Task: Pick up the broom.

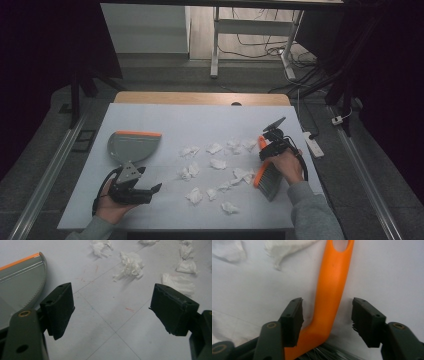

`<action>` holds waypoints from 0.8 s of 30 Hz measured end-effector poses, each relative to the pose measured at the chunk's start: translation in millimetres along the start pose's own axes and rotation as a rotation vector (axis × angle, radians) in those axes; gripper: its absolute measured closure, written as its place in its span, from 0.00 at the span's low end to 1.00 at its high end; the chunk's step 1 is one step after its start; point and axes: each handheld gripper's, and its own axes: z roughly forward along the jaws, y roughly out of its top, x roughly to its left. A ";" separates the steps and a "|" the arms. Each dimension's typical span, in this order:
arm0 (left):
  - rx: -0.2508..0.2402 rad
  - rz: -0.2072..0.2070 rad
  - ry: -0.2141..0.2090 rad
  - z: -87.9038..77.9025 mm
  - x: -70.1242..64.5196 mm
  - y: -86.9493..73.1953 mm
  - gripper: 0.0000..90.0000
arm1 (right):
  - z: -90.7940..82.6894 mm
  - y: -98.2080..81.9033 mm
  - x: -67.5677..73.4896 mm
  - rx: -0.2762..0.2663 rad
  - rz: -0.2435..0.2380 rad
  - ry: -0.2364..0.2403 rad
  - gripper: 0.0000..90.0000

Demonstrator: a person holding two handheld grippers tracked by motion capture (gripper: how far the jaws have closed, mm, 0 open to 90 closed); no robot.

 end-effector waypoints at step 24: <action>0.001 0.005 0.004 -0.5 -0.4 -1.8 0.22 | -2.9 -10.0 -0.1 -0.069 0.064 -0.023 0.78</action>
